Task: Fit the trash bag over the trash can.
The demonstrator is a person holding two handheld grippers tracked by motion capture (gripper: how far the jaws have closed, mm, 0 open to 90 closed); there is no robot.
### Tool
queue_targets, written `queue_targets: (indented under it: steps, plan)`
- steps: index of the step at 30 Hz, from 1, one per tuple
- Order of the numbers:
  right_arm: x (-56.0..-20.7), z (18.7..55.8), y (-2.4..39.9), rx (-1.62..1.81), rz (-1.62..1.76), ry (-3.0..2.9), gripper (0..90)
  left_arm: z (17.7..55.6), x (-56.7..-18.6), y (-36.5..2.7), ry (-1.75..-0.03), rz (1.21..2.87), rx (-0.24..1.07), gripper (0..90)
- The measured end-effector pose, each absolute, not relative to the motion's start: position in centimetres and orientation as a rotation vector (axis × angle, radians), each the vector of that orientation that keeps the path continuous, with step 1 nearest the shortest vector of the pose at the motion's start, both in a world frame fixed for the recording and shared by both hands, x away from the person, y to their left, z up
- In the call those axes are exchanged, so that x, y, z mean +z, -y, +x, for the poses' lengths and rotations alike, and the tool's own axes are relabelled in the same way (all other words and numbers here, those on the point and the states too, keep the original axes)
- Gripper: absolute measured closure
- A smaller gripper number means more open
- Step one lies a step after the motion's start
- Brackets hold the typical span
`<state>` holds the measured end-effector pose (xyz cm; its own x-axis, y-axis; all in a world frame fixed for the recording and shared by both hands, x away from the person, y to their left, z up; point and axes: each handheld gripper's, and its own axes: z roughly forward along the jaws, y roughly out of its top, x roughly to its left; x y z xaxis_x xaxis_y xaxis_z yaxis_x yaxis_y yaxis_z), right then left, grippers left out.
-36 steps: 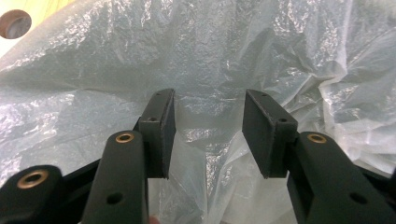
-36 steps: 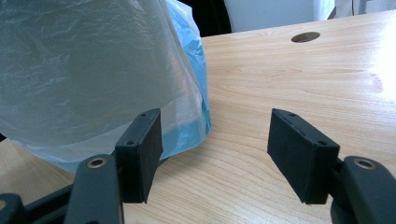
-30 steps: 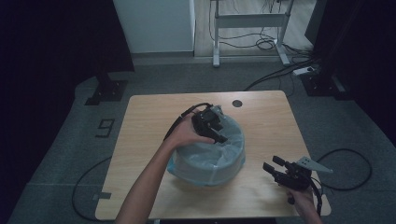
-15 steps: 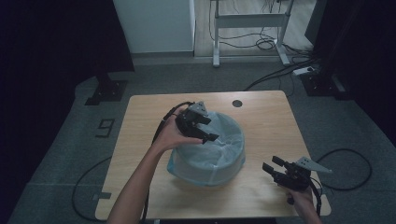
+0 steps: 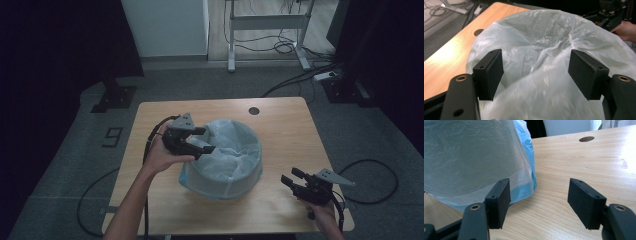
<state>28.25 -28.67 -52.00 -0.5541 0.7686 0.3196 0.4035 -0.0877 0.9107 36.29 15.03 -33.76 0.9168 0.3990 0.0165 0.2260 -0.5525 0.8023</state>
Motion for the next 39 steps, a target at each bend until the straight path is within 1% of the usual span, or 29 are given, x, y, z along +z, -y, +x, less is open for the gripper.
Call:
queue_targets:
  steps: [11,22,30,39]
  plan:
    - [-52.3,28.2,28.3,1.666,1.276,-1.898,34.2,32.2,-34.8,-20.8,-0.487,2.058,0.302,28.4]
    - [-52.5,28.2,28.2,1.652,1.284,-1.907,34.1,29.6,-38.1,-25.5,-0.573,2.002,0.305,28.4]
    - [-52.7,28.2,28.1,1.647,1.288,-1.911,34.0,29.1,-40.1,-27.2,-0.626,1.997,0.297,28.4]
    - [-52.7,28.2,28.1,1.648,1.287,-1.907,33.9,29.3,-40.1,-27.0,-0.634,2.006,0.300,28.4]
